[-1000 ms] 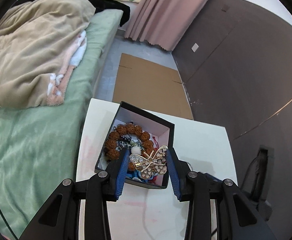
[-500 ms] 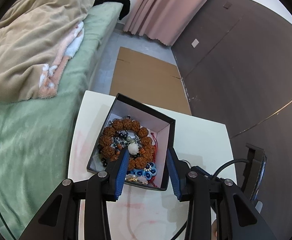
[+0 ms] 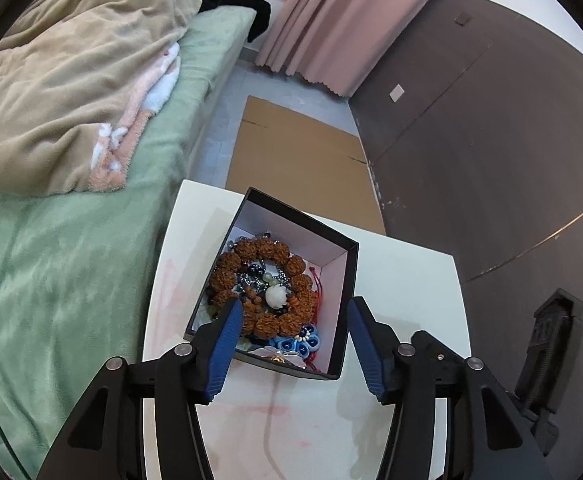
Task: Organize jewelry
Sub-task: 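Grasp the silver hoop with the right tool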
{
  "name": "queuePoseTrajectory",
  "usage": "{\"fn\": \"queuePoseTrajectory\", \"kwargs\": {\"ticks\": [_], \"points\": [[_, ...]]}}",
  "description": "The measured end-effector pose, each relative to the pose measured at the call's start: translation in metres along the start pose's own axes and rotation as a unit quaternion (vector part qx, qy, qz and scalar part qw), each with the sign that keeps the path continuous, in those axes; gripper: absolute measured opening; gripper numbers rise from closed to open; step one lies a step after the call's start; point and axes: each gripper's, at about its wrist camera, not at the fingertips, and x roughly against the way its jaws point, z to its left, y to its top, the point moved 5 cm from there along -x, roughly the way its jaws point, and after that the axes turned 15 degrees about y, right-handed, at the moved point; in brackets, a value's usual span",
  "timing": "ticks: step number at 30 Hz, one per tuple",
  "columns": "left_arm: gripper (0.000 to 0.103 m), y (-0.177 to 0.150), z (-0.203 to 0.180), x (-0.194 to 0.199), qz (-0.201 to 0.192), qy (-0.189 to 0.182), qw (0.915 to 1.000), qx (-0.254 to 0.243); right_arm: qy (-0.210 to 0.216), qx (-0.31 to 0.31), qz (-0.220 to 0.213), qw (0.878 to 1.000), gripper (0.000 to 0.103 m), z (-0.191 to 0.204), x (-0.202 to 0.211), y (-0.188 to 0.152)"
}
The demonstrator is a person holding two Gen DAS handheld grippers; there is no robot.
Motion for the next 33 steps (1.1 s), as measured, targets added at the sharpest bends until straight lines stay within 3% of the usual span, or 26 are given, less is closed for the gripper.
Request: {"fn": "queuePoseTrajectory", "kwargs": {"ticks": [3,7,10,11,12,14,18,23,28,29,33], "points": [[0.056,0.0,0.004,0.0,0.0,0.002,1.0,0.005,0.0,0.008,0.002,1.0,0.002,0.008,-0.003,0.004],[0.056,0.001,0.008,0.002,0.001,0.002,0.9999,0.01,0.003,-0.016,0.07,0.997,0.002,0.003,-0.026,-0.008],[0.056,0.003,0.013,0.003,0.0,-0.001,0.9999,0.017,-0.008,-0.003,0.087,0.996,0.009,0.005,-0.033,-0.014],[0.056,0.003,0.015,0.004,0.0,-0.002,0.9998,0.019,-0.008,0.003,0.088,0.996,0.02,0.008,-0.035,-0.015],[0.056,0.004,0.016,0.005,0.0,-0.003,0.9998,0.022,-0.008,0.009,0.088,0.996,0.039,0.011,-0.035,-0.015],[0.056,0.005,0.019,0.006,-0.001,-0.004,0.9997,0.026,-0.013,0.03,0.079,0.996,0.048,0.017,-0.034,-0.016],[0.056,0.008,0.025,0.007,-0.002,-0.003,0.9994,0.033,-0.017,0.055,0.09,0.994,0.048,0.024,-0.04,-0.021],[0.056,0.01,0.033,0.009,-0.003,-0.003,0.999,0.045,-0.091,0.113,0.126,0.981,0.045,0.021,-0.053,-0.034],[0.056,0.011,0.036,0.01,-0.005,-0.001,0.9988,0.048,-0.142,0.166,0.135,0.966,0.023,0.024,-0.049,-0.041],[0.056,0.01,0.036,0.01,-0.005,-0.001,0.9988,0.048,-0.144,0.162,0.132,0.967,0.015,0.022,-0.047,-0.04],[0.056,0.01,0.037,0.009,-0.003,0.0,0.999,0.046,-0.135,0.139,0.121,0.973,0.005,0.011,-0.037,-0.034]]}}
